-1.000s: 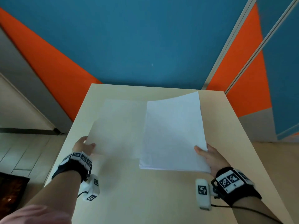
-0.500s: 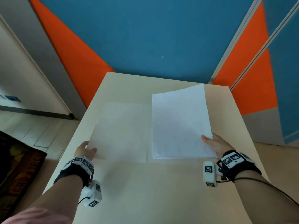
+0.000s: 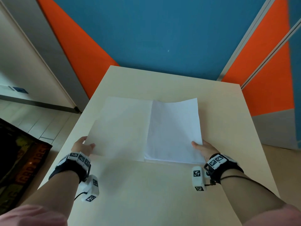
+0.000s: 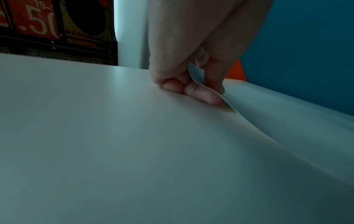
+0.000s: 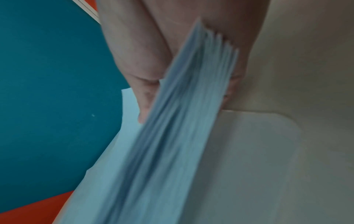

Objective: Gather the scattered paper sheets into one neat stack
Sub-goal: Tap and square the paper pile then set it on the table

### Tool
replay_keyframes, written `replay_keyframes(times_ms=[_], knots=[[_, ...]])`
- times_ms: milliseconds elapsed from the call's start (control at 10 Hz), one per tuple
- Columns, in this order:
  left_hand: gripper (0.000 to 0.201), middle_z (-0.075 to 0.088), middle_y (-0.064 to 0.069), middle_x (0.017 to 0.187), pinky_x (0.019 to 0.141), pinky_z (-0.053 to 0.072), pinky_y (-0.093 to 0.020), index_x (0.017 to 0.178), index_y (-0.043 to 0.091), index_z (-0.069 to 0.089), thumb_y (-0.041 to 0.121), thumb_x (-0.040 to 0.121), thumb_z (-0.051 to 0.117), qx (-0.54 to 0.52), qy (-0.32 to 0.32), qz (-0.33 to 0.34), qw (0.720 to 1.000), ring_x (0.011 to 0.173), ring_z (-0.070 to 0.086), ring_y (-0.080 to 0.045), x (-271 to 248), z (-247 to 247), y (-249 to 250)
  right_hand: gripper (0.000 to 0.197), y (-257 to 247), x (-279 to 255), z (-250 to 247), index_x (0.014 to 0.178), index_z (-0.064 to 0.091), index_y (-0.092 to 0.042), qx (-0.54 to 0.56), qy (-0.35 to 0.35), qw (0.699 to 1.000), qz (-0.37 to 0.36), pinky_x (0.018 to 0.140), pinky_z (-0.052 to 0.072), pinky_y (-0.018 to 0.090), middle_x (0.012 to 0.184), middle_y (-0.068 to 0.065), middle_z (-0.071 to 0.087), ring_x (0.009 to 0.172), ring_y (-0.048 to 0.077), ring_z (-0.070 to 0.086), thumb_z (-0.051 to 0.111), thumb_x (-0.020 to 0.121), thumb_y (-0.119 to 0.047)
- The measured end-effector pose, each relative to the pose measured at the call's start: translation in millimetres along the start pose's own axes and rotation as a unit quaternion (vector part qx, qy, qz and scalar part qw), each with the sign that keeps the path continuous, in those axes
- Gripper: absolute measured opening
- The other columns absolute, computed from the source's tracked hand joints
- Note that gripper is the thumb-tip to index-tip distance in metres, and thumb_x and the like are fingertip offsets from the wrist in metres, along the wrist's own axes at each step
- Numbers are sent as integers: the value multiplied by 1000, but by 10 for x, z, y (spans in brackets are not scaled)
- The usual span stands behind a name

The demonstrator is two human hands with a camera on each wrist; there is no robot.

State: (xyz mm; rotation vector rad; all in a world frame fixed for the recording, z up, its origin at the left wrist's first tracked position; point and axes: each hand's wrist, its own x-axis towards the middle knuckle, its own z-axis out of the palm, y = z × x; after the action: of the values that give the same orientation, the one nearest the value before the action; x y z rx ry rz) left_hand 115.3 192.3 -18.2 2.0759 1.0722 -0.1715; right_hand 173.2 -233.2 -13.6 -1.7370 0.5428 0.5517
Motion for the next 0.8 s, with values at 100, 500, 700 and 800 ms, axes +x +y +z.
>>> replay_keyframes(times_ms=[100, 500, 700, 800], knots=[[47, 62, -25, 120, 87, 43, -36, 131, 5, 51, 9, 85, 60, -25, 3, -11, 1000, 109, 58, -39, -44, 9, 28, 41, -8, 56, 0, 124, 56, -7, -31, 23, 999, 3, 105, 40, 41, 123, 11, 62, 115, 30, 57, 63, 86, -20], [43, 62, -5, 108, 86, 47, -35, 107, 19, 61, 51, 92, 37, -574, -2, 8, 819, 94, 60, -18, -372, -112, 137, 36, -45, 72, 54, 128, 49, -10, -99, 114, 985, -79, 92, 39, 29, 120, 3, 60, 106, 22, 56, 43, 93, -19], [131, 70, -4, 54, 45, 46, -14, 139, -7, 34, 92, 55, 40, -115, 92, -68, 987, 40, 59, -14, -457, 87, 257, 42, -1, 73, 49, 129, 55, -18, -120, 110, 979, -126, 85, 40, 25, 115, 12, 66, 104, 34, 59, 37, 92, -9], [29, 74, 12, 80, 70, 57, -21, 91, 18, 74, 20, 95, 45, -355, -121, 203, 905, 75, 70, -4, -458, 122, 311, 41, 20, 64, 30, 129, 55, -20, -123, 103, 979, -129, 95, 42, 31, 111, 6, 66, 110, 31, 59, 39, 92, -11]])
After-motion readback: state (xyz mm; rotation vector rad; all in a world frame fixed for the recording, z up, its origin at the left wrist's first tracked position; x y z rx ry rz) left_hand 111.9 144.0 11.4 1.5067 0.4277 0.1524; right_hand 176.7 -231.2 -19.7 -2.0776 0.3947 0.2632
